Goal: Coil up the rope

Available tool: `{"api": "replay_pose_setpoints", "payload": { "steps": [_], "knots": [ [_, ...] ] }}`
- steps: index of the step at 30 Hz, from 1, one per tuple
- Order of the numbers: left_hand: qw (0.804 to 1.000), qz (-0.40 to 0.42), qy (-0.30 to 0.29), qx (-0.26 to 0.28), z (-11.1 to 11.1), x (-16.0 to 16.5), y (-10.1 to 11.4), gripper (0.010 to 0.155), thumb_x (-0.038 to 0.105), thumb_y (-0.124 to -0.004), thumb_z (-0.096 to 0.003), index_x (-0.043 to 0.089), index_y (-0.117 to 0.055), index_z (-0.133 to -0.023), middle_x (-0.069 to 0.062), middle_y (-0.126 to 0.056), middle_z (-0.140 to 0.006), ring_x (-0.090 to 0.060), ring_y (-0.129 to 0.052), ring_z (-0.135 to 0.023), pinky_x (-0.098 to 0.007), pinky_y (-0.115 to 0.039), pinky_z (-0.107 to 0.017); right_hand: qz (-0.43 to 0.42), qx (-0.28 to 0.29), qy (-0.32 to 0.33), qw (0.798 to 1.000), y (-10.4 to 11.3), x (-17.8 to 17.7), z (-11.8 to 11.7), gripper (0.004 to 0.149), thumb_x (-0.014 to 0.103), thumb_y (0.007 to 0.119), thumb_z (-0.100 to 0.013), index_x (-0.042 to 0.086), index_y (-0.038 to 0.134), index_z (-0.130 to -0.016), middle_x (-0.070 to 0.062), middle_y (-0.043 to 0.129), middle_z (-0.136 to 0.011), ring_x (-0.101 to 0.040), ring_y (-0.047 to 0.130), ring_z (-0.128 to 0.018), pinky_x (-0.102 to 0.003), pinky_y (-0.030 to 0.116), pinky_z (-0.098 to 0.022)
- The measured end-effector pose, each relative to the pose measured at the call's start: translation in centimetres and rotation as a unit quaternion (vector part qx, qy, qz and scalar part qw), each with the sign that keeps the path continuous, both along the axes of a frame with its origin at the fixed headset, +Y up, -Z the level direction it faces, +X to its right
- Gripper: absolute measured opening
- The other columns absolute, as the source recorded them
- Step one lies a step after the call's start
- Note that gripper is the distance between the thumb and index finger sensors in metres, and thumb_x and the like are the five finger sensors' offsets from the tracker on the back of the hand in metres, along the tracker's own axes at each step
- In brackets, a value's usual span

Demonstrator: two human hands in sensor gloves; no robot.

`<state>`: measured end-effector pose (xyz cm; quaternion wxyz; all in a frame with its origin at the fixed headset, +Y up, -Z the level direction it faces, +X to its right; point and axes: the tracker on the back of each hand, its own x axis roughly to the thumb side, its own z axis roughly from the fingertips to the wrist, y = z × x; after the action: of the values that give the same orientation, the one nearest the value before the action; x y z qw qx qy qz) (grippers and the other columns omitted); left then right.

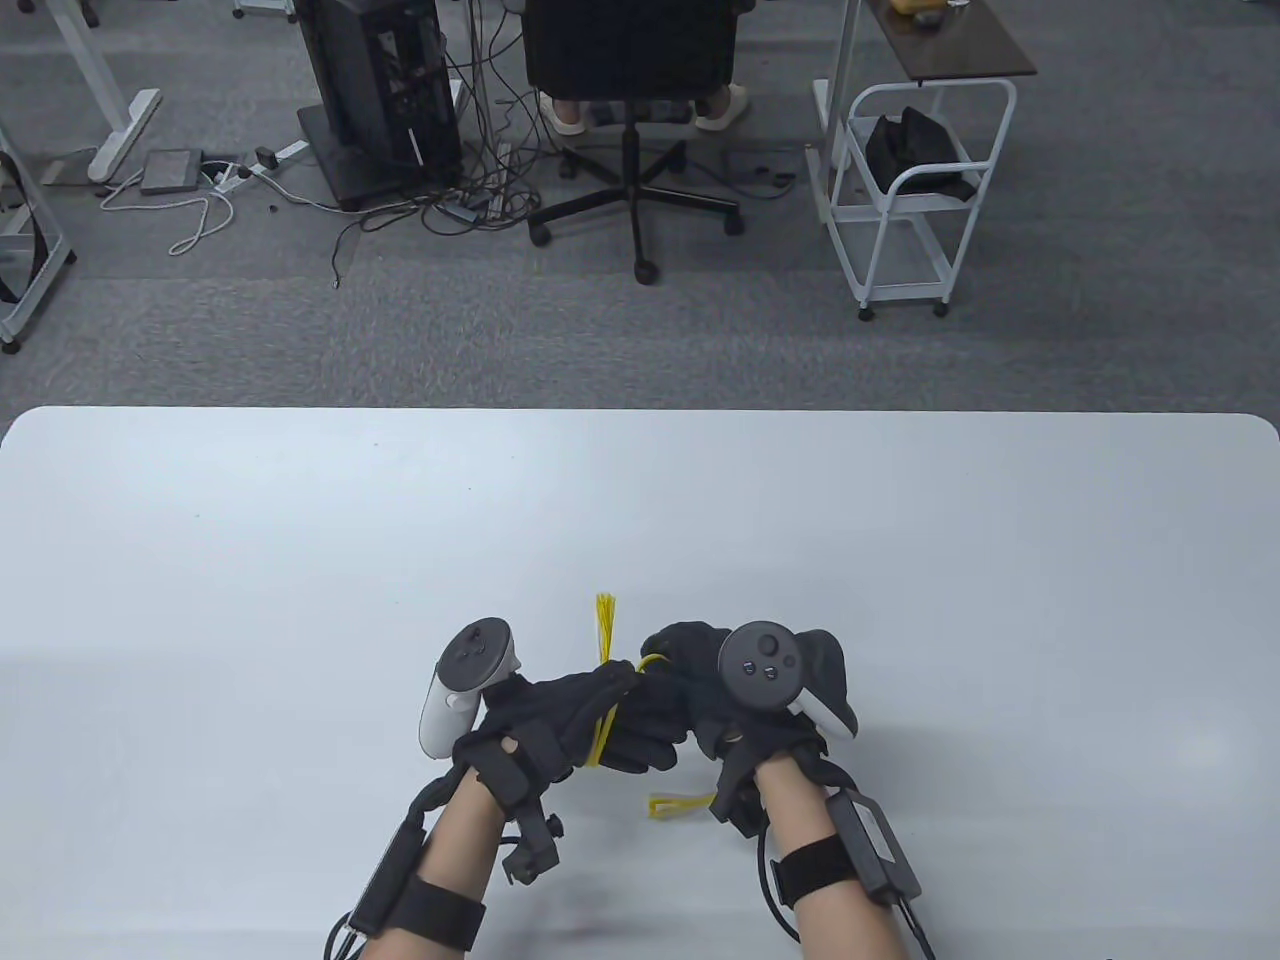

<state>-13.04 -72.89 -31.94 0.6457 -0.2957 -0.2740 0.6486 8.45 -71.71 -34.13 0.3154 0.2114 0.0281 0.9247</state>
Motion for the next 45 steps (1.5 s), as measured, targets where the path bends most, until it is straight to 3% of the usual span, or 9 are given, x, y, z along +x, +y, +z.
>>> {"api": "replay_pose_setpoints", "payload": {
  "steps": [7,14,18,23,28,35,39,45],
  "knots": [
    [0.999,-0.032,-0.002,-0.002,-0.1,-0.4,-0.1,0.063,0.054,-0.047,-0.0631,0.018,-0.083,-0.100,-0.021,-0.094,-0.097,-0.037,-0.103,-0.073,-0.043,-0.083,-0.055,-0.027,0.012,-0.003,1.000,0.3,-0.1,0.2,0.040,0.039,0.072,-0.058,0.017,0.072,-0.092,-0.016,0.074,-0.101,-0.047,0.075,-0.089,-0.074,0.050,-0.066],
    [0.990,-0.137,0.006,-0.018,-0.3,-0.8,-0.8,0.066,0.053,-0.044,-0.0636,0.014,-0.075,-0.107,-0.024,-0.088,-0.102,-0.040,-0.098,-0.078,-0.044,-0.080,-0.058,-0.081,0.029,0.011,0.996,0.9,-0.8,0.6,0.040,0.039,0.072,-0.058,0.017,0.072,-0.092,-0.015,0.074,-0.100,-0.046,0.075,-0.088,-0.074,0.050,-0.066],
    [0.990,-0.111,0.082,-0.032,-0.3,-1.9,-0.8,0.070,0.053,-0.039,-0.0632,0.010,-0.062,-0.114,-0.028,-0.077,-0.109,-0.044,-0.091,-0.085,-0.047,-0.075,-0.062,-0.107,0.048,0.038,0.992,1.1,-2.0,1.2,0.041,0.039,0.070,-0.059,0.017,0.070,-0.093,-0.016,0.070,-0.103,-0.047,0.071,-0.091,-0.075,0.049,-0.066],
    [0.981,-0.119,0.152,0.003,-0.5,-3.1,-0.5,0.071,0.053,-0.038,-0.0632,0.010,-0.050,-0.117,-0.028,-0.065,-0.115,-0.046,-0.081,-0.094,-0.049,-0.068,-0.067,-0.104,0.064,0.065,0.990,1.1,-3.5,2.0,0.043,0.038,0.068,-0.060,0.015,0.068,-0.095,-0.017,0.061,-0.108,-0.049,0.066,-0.094,-0.076,0.047,-0.066],
    [0.964,-0.080,0.248,0.044,-0.4,-4.1,0.1,0.066,0.050,-0.046,-0.0639,0.013,-0.043,-0.118,-0.025,-0.051,-0.121,-0.046,-0.067,-0.103,-0.050,-0.059,-0.073,-0.066,0.061,0.093,0.992,0.5,-4.5,2.3,0.042,0.038,0.067,-0.060,0.016,0.069,-0.096,-0.017,0.063,-0.108,-0.048,0.067,-0.093,-0.076,0.047,-0.066],
    [0.957,-0.037,0.279,0.072,-0.3,-4.6,0.8,0.060,0.048,-0.053,-0.0639,0.021,-0.046,-0.117,-0.015,-0.052,-0.123,-0.038,-0.065,-0.107,-0.045,-0.057,-0.077,-0.008,0.043,0.117,0.992,-0.3,-5.5,2.4,0.041,0.038,0.068,-0.060,0.017,0.071,-0.094,-0.017,0.070,-0.104,-0.047,0.072,-0.090,-0.075,0.049,-0.066],
    [0.954,0.011,0.287,0.083,-0.1,-4.7,0.9,0.057,0.050,-0.050,-0.0635,0.027,-0.050,-0.116,-0.010,-0.053,-0.124,-0.035,-0.065,-0.109,-0.042,-0.058,-0.078,0.018,0.027,0.124,0.992,-0.9,-5.8,2.4,0.041,0.038,0.068,-0.060,0.017,0.072,-0.094,-0.017,0.070,-0.103,-0.047,0.073,-0.090,-0.074,0.049,-0.066],
    [0.963,0.145,0.223,0.038,-0.1,-4.0,0.6,0.057,0.053,-0.050,-0.0628,0.030,-0.052,-0.116,-0.010,-0.063,-0.121,-0.032,-0.076,-0.104,-0.039,-0.065,-0.076,0.049,0.015,0.122,0.991,-1.1,-5.8,2.3,0.041,0.038,0.068,-0.060,0.017,0.071,-0.095,-0.017,0.071,-0.103,-0.047,0.073,-0.089,-0.074,0.050,-0.066]
  ]
}}
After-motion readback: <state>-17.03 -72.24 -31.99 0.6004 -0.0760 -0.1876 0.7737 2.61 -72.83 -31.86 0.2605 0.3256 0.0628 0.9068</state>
